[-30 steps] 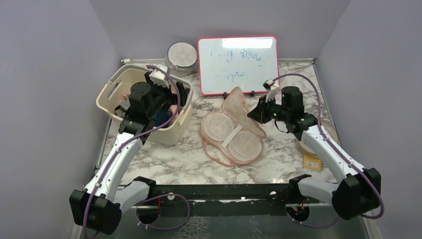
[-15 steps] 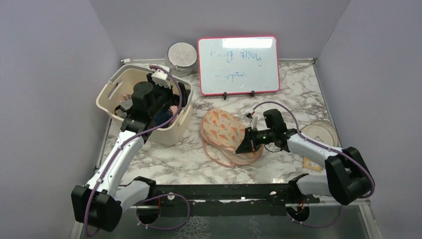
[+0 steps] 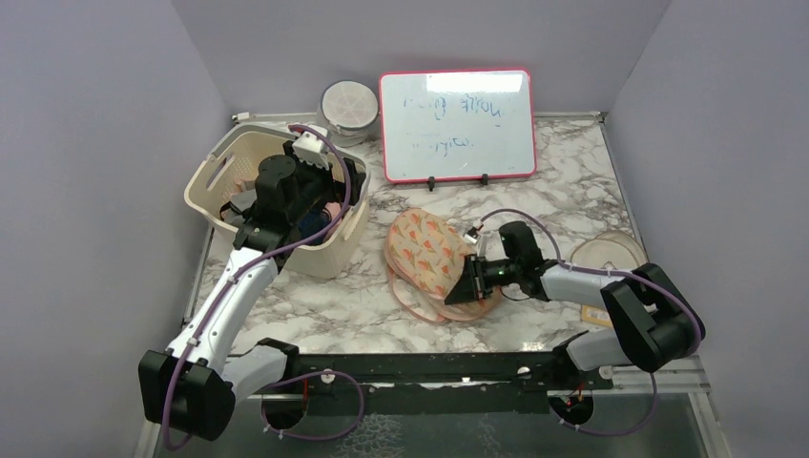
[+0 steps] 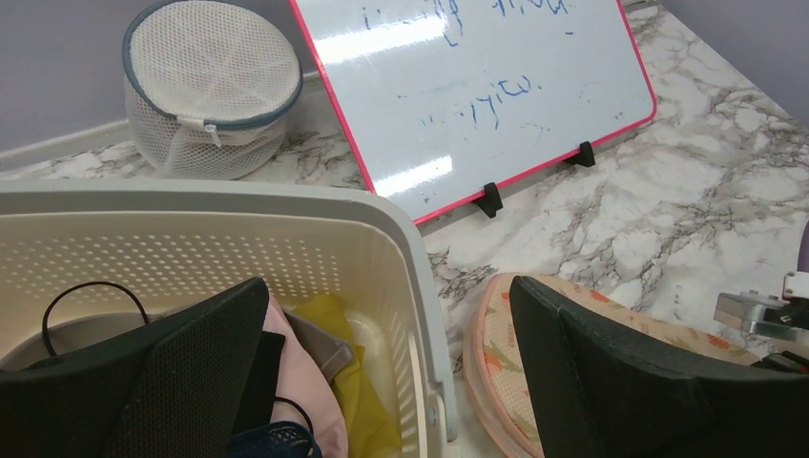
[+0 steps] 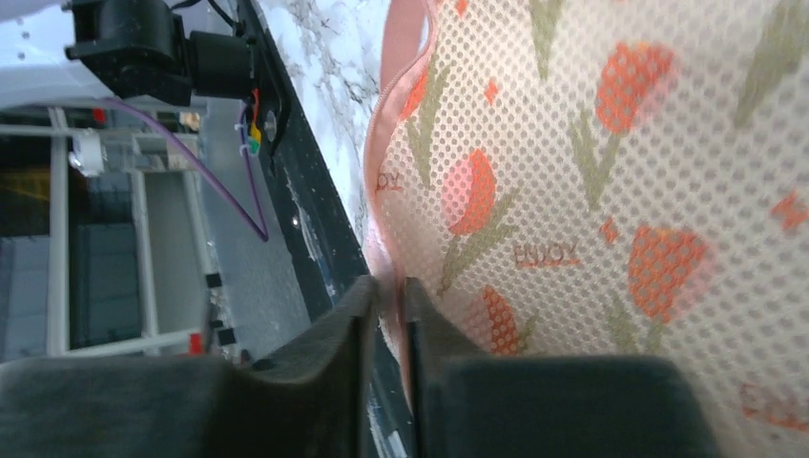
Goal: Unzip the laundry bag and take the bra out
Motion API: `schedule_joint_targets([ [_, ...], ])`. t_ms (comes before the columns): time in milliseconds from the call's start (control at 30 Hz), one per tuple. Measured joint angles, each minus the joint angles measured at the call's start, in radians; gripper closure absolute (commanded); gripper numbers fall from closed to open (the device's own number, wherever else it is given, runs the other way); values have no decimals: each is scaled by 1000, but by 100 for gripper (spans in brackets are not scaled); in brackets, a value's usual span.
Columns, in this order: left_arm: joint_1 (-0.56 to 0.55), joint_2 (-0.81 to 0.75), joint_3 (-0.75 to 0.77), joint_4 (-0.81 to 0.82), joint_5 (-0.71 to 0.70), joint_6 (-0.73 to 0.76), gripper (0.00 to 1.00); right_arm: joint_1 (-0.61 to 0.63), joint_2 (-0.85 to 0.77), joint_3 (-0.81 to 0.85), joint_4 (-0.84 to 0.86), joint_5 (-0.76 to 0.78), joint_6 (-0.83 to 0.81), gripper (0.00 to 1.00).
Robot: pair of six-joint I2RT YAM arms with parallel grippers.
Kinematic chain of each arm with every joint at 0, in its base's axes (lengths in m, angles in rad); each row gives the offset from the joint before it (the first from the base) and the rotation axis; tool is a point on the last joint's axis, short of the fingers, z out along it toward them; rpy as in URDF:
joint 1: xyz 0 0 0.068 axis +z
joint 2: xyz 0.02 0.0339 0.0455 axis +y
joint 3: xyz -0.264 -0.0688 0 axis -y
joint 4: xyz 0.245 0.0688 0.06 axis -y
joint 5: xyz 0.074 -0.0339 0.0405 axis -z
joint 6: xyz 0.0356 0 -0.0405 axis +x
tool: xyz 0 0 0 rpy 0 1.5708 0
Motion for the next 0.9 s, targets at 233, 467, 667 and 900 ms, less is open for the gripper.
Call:
schedule_joint_targets([
  [233,0,4,0,0,0,0,8,0,-50,-65,34,41,42,30],
  [467,0,9,0,0,0,0,8,2,-99,14,120,41,71,26],
  [667,0,9,0,0,0,0,8,95,61,134,158,53,61,23],
  [900,0,9,0,0,0,-1,8,143,206,191,200,83,72,23],
])
